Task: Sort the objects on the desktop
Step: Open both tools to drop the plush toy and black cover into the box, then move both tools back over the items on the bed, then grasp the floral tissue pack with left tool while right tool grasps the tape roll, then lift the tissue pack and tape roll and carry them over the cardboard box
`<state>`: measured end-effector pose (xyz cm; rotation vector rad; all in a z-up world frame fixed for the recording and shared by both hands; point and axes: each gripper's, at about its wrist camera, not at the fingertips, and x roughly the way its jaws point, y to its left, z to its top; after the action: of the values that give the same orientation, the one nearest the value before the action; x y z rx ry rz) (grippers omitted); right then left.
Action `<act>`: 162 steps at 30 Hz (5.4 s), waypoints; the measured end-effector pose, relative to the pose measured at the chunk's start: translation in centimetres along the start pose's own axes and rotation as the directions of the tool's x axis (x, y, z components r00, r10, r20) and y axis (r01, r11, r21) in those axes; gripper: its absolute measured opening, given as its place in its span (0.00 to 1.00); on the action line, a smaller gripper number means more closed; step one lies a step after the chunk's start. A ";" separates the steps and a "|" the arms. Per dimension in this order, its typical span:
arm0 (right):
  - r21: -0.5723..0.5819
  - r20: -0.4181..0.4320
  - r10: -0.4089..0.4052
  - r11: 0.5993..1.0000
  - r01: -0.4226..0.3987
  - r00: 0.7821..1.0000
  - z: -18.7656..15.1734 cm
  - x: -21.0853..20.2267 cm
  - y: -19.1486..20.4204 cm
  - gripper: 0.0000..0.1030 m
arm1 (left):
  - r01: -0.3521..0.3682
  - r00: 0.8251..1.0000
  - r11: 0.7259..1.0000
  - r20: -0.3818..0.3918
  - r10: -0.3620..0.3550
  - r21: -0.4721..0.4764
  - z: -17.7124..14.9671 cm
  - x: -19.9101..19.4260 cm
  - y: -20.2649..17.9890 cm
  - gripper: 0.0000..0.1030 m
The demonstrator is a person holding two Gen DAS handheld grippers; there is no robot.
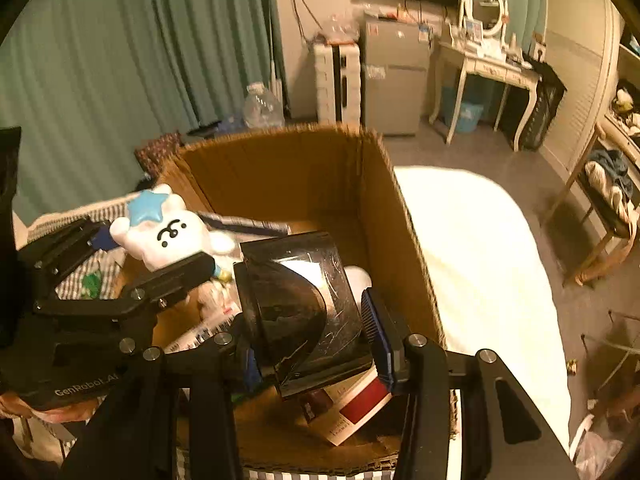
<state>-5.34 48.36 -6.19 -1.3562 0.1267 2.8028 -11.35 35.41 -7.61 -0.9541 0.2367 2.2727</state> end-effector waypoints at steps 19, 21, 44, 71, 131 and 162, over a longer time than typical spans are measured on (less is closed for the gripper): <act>0.061 0.181 0.008 0.998 -0.019 0.983 5.0 -4.8 0.9 0.73 | -0.214 0.971 0.977 0.116 0.211 0.013 6.5 -8.3 5.3 0.87; 0.086 0.183 0.024 0.996 -0.040 0.983 6.3 -5.4 1.6 0.73 | -0.275 0.954 0.961 0.122 0.273 0.002 7.0 -10.3 6.4 0.87; -0.215 0.123 0.287 0.942 -0.257 0.950 2.5 0.0 21.4 0.85 | -0.510 0.823 0.852 0.221 0.523 -0.117 -12.1 -18.3 20.0 1.00; -0.313 -0.220 0.234 0.902 -0.296 0.947 -3.9 13.0 31.8 0.66 | -0.368 0.929 0.905 -0.137 0.345 -0.213 -26.8 -10.4 19.4 1.00; -0.252 0.030 0.303 0.925 -0.286 0.952 2.1 1.9 26.7 0.04 | -0.406 0.879 0.838 0.095 0.467 -0.364 -12.8 -22.1 27.0 0.82; -0.221 0.199 0.223 0.959 -0.178 0.954 3.3 -6.0 17.6 0.04 | -0.310 0.896 0.887 0.206 0.393 -0.342 -4.2 -24.2 18.1 0.82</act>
<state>-5.23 31.19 1.62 -1.1043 -0.0267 3.1933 -7.77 7.70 4.59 -0.7795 -0.0664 2.8091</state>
